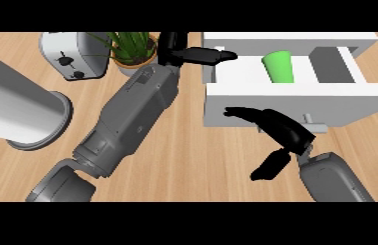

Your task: Pick up the cup, place it into the drawer and close the drawer

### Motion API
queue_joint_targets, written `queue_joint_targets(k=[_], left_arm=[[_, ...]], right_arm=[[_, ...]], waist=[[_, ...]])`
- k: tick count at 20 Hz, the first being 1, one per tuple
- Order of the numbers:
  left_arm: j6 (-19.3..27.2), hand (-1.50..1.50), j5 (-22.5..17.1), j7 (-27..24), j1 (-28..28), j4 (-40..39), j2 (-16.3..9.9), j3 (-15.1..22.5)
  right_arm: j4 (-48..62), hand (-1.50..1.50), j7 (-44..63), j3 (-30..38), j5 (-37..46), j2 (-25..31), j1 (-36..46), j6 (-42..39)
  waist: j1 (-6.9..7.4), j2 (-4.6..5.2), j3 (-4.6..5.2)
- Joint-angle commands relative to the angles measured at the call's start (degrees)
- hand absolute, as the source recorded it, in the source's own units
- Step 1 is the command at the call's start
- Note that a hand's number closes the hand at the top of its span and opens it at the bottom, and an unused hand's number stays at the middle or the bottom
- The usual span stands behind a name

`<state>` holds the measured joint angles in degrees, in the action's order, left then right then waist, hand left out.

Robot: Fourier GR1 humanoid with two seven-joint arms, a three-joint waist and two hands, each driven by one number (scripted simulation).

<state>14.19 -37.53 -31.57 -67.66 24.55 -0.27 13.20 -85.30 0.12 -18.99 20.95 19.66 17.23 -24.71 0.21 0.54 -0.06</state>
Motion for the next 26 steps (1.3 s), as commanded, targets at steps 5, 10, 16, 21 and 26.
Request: queue_joint_targets(k=[5,10,16,21,26], left_arm=[[-4.9,-1.50,-0.6,-0.6,6.7,6.5,-4.8,-0.8],[-5.7,-1.50,-1.5,2.4,9.5,10.3,-6.9,-1.1],[-8.2,-1.50,-1.3,3.0,14.7,14.5,-7.9,0.1],[-10.6,-1.50,-0.9,3.2,17.8,16.6,-9.5,1.2],[-11.9,-1.50,-0.9,3.4,19.0,17.6,-10.8,1.2]], right_arm=[[29.3,1.50,-13.0,-1.2,10.5,-1.7,8.1,8.2],[42.2,1.50,-18.5,5.7,8.3,-2.9,18.9,11.5],[52.0,1.50,-22.8,13.2,5.4,-0.6,28.8,13.9],[56.4,1.50,-21.3,17.6,4.1,1.6,33.8,17.7],[56.5,1.50,-20.7,19.5,2.1,4.4,35.5,14.8]], waist=[[4.18,0.15,-0.10],[6.35,0.40,-0.19],[7.71,0.71,-0.21],[9.57,1.26,-0.25],[10.60,1.83,-0.21]])
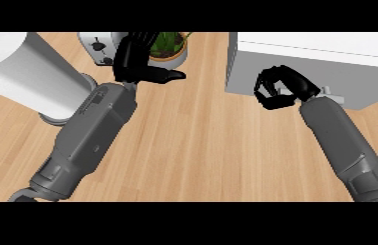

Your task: Pick up the cup, place it into the drawer and close the drawer

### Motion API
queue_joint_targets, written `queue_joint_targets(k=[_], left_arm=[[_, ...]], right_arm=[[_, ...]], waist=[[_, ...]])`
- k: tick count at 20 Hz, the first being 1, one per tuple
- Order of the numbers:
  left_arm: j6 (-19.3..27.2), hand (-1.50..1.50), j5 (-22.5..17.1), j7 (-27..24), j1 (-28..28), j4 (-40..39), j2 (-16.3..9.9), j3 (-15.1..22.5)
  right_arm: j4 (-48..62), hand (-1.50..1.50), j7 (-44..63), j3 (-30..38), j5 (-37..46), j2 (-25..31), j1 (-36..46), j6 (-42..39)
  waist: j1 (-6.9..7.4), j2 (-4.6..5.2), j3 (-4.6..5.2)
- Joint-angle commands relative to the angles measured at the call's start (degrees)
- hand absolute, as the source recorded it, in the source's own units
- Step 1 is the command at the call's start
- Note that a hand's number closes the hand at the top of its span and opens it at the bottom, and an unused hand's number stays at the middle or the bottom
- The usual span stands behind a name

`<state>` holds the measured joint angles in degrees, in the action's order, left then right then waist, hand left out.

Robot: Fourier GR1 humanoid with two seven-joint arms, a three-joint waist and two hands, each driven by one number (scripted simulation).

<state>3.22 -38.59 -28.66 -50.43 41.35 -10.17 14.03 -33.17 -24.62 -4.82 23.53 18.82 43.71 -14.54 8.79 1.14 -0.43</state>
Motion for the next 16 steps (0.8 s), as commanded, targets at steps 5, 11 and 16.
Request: queue_joint_targets(k=[5,11,16], left_arm=[[-2.9,-1.50,0.3,0.4,3.1,1.5,-1.9,0.9],[-3.7,-1.50,-0.6,0.7,3.7,2.5,-1.5,0.5],[-4.6,-1.50,-0.8,0.8,4.2,3.3,-1.5,0.7]], right_arm=[[2.4,1.50,5.0,6.6,-2.6,6.8,9.4,2.0],[-0.1,1.50,4.7,7.8,-5.0,8.5,8.7,-2.0],[-2.0,1.50,6.2,7.7,-5.9,9.2,8.6,-4.6]], waist=[[3.17,1.69,0.21],[3.64,1.95,0.22],[4.42,1.78,0.31]])
